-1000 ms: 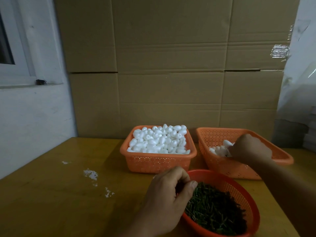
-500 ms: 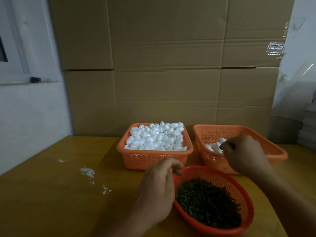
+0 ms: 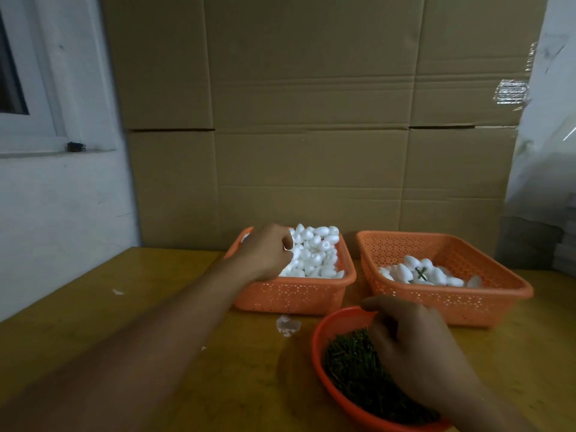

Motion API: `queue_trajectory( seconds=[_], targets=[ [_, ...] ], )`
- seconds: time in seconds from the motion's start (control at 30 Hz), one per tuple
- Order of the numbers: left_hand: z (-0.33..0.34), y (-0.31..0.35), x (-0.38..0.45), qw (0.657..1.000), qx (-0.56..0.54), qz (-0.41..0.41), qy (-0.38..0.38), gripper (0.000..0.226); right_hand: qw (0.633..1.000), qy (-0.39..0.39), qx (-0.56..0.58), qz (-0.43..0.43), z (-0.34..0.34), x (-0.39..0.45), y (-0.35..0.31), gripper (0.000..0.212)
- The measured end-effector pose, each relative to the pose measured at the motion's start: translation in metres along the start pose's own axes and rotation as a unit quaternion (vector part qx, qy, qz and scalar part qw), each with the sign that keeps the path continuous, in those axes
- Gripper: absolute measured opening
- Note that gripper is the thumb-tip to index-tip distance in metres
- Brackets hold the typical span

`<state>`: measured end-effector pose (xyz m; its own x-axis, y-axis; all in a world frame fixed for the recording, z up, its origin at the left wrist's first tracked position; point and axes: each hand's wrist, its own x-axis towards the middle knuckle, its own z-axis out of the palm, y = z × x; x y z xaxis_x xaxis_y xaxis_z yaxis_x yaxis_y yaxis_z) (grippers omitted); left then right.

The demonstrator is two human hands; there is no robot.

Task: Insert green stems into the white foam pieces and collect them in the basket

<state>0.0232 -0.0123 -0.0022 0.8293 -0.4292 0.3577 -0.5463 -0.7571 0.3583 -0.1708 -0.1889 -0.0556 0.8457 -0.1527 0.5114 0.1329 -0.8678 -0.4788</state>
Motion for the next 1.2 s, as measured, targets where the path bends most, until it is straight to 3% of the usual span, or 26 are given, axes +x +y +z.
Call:
queue_trajectory(
  seconds=[0.1,0.2,0.3,0.67,1.0,1.2],
  targets=[
    [-0.005,-0.003,0.026,0.992,0.078,-0.004,-0.096,0.009,1.0,-0.001,-0.001,-0.006,0.003,-0.001,0.001,0.029],
    [-0.002,-0.002,0.042,0.972,0.151,0.0,-0.183,0.023,1.0,0.001,0.003,-0.007,0.004,-0.002,0.002,0.028],
    [0.006,-0.002,0.052,0.951,0.214,0.005,-0.222,0.032,1.0,-0.002,0.005,-0.004,0.005,-0.001,0.004,0.027],
    [0.044,-0.011,0.072,0.928,0.29,-0.054,-0.227,0.075,1.0,-0.006,-0.005,0.002,0.008,-0.001,0.006,0.025],
    [0.039,-0.014,0.08,0.918,0.302,-0.031,-0.256,0.034,1.0,0.002,-0.012,0.001,0.008,-0.001,0.006,0.023],
    [0.041,-0.015,0.073,0.919,0.307,-0.05,-0.244,0.08,1.0,0.003,-0.01,0.006,0.008,-0.001,0.006,0.023]
  ],
)
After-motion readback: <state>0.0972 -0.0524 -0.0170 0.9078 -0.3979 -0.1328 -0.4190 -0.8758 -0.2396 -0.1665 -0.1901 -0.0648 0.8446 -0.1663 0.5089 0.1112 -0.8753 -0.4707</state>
